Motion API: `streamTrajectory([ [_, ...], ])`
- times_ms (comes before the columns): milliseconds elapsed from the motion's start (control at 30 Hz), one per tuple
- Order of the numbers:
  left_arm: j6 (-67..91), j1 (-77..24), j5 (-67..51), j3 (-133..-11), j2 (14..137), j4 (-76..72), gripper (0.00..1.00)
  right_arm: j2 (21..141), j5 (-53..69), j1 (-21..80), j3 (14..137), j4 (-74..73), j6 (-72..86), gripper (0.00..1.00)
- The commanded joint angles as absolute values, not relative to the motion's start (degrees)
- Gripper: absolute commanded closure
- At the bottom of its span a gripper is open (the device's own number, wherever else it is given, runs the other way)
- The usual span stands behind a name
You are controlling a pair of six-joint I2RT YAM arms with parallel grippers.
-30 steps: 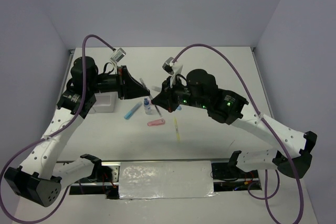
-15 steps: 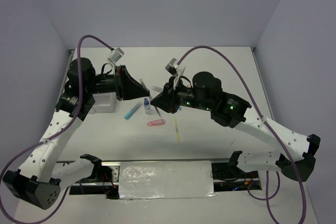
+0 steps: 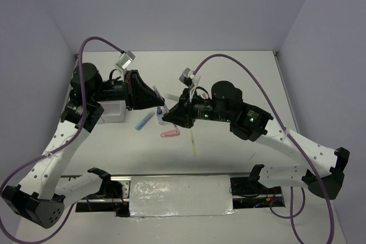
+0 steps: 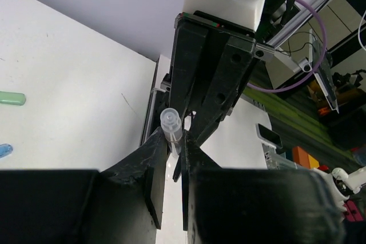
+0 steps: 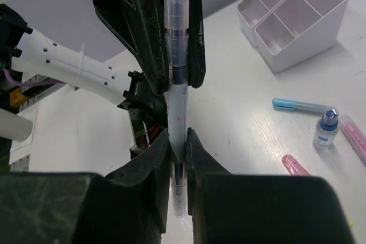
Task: Sort the stationery into containers
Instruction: Close the pen cap on the pen.
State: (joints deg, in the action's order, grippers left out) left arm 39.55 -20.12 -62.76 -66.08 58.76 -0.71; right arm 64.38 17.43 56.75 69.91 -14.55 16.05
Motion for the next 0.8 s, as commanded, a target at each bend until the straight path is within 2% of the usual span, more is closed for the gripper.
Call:
streamTrajectory([
  [0, 37.61, -21.0, -64.95, -68.03, 58.62, -0.97, 1.0, 65.13, 21.53, 56.6, 71.45, -8.88, 16.87, 0.91],
  [33, 37.79, -21.27, -64.95, -67.94, 58.45, -1.49, 1.0, 65.47, 21.97, 56.69, 71.46, -8.7, 17.31, 1.0],
  [133, 36.3, -21.53, -62.41, -69.43, 58.18, 2.17, 0.85, 65.39, 20.84, 56.69, 70.84, -8.35, 17.67, 1.0],
  [167, 33.69, -21.53, -61.62, -71.61, 58.27, 4.29, 0.69, 65.13, 19.18, 56.6, 70.32, -8.7, 17.75, 1.0],
  [200, 32.01, -21.53, -59.61, -72.59, 58.45, 6.39, 0.59, 64.95, 18.46, 56.69, 70.05, -8.7, 17.84, 1.0],
  [300, 31.12, -21.53, -56.96, -74.96, 58.97, 8.78, 0.39, 64.69, 17.23, 56.51, 70.05, -9.75, 17.58, 1.0],
  [533, 32.08, -21.53, -48.97, -77.78, 60.38, 10.37, 0.34, 64.6, 16.17, 56.52, 71.19, -12.04, 17.32, 1.0],
  [767, 31.37, -21.45, -42.54, -80.33, 62.22, 14.94, 0.43, 63.9, 15.12, 56.6, 71.01, -12.83, 16.61, 1.0],
])
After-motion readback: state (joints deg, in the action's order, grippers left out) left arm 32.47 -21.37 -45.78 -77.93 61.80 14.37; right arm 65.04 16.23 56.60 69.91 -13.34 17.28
